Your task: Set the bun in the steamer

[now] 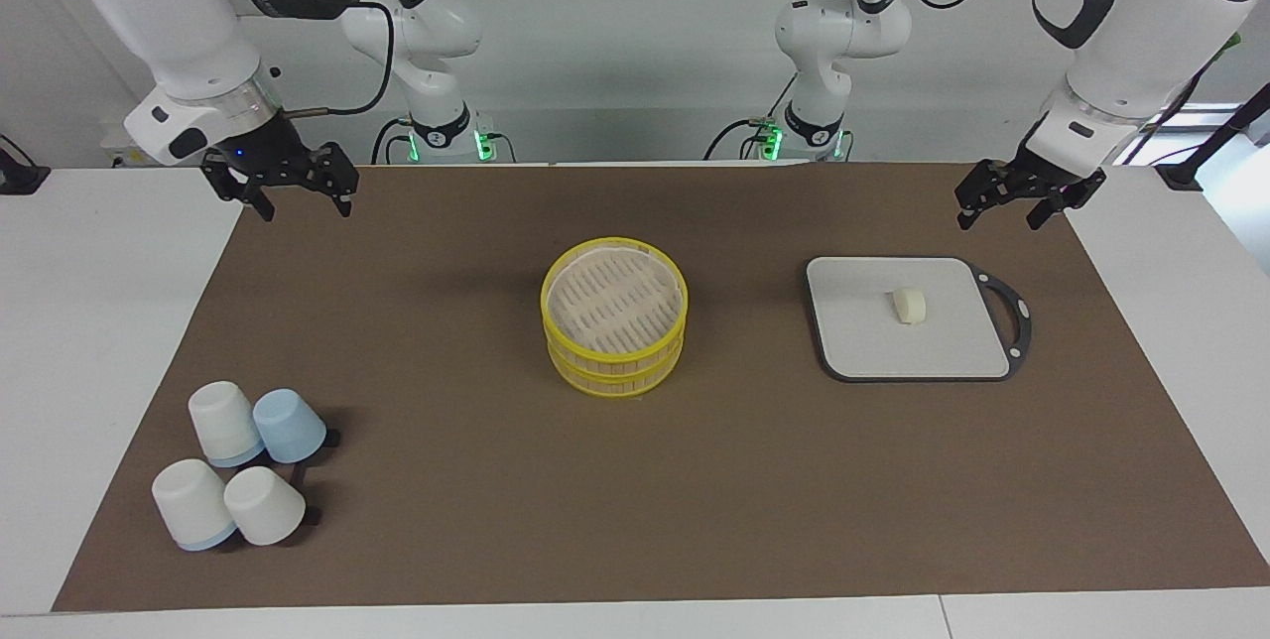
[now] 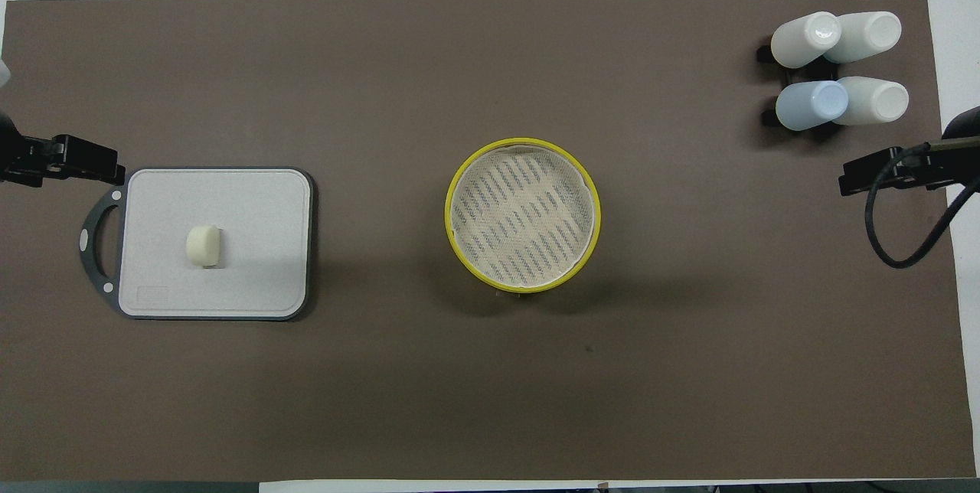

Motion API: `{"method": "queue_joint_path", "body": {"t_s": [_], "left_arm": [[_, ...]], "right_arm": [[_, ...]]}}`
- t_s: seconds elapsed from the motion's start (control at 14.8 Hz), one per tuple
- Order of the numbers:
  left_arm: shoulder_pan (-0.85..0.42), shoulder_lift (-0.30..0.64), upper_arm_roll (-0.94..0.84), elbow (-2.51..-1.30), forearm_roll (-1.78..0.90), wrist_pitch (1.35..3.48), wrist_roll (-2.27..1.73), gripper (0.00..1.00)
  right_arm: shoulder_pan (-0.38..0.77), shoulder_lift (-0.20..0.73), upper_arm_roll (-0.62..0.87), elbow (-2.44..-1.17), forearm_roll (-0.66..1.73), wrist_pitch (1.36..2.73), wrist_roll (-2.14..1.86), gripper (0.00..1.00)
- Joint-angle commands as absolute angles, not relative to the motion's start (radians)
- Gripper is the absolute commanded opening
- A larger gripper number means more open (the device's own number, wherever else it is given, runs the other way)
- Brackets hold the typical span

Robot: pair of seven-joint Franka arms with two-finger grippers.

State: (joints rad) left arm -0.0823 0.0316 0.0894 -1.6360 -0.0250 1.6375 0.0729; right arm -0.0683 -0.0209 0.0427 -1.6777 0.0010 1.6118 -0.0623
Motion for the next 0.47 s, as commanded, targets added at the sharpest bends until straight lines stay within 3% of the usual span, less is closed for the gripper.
{"method": "queue_joint_path", "body": {"t_s": [0.0, 0.41], "left_arm": [[-0.060, -0.011, 0.080, -1.722, -0.011, 1.721, 0.048, 1.00], [-0.058, -0.017, 0.080, -1.853, -0.011, 1.831, 0.048, 1.00]], "right_arm": [[-0.083, -0.031, 0.051, -1.693, 0.014, 1.612, -0.087, 1.00], [-0.086, -0.031, 0.051, -1.695, 0.014, 1.611, -0.086, 1.00]]}}
